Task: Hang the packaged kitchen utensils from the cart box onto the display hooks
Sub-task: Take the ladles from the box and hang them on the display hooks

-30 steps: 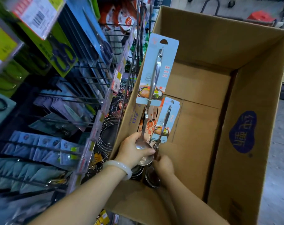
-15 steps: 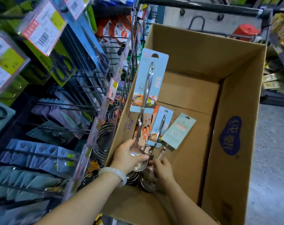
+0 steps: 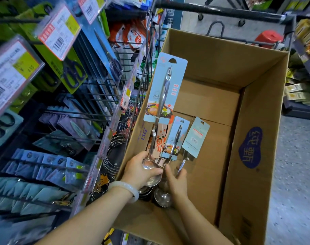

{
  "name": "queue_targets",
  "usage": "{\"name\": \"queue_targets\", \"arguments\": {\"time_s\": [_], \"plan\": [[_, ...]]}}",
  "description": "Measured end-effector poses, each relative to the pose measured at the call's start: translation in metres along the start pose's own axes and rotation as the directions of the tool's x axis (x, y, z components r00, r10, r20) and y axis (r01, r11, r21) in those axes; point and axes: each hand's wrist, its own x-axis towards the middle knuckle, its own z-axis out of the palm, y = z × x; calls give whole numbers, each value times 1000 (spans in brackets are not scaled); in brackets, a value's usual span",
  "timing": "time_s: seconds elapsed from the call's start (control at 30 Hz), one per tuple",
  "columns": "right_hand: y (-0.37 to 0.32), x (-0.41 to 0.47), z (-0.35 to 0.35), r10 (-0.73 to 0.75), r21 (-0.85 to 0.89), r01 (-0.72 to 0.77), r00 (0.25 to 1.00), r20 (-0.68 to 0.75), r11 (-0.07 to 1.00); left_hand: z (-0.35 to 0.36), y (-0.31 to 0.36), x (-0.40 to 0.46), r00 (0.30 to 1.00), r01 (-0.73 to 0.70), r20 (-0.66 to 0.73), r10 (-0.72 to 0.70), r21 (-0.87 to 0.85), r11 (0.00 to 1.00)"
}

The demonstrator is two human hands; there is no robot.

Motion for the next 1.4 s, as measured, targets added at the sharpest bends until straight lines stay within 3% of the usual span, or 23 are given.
{"name": "queue_targets", "arguments": {"time_s": [0.13, 0.3, 0.4, 0.53, 0.77, 0.9, 1.03, 1.2, 1.4], "plan": [[0, 0, -4, 106, 7, -106, 993, 43, 994, -1, 1, -1, 1000, -16, -6, 16, 7, 1000], [2, 0, -11, 326, 194, -342, 939, 113, 919, 0, 2, -4, 999, -37, 5, 37, -17, 999], [4, -5, -20, 298, 132, -302, 953, 54, 944, -1, 4, -6, 999, -36, 13, 36, -22, 999], [-6, -14, -31, 187, -134, -190, 982, -34, 973, -5, 8, -8, 999, -26, 20, 27, -46, 999], [-48, -40, -57, 168, 8, -180, 935, 314, 984, -13, 22, -17, 1000, -11, 13, 13, -95, 995], [-66, -48, -64, -5, 119, -35, 947, 320, 992, -19, 38, -19, 997, -75, 12, 77, -100, 992], [-110, -62, -72, -198, 130, 160, 910, 364, 978, -27, 59, -19, 987, -158, 0, 159, -76, 984], [-178, -70, -85, -359, 55, 371, 838, 412, 927, -43, 100, -25, 959, -280, -60, 276, -76, 957], [-243, -102, -95, -527, 24, 600, 682, 507, 800, -64, 144, -53, 917, -373, -199, 346, -117, 920]]}}
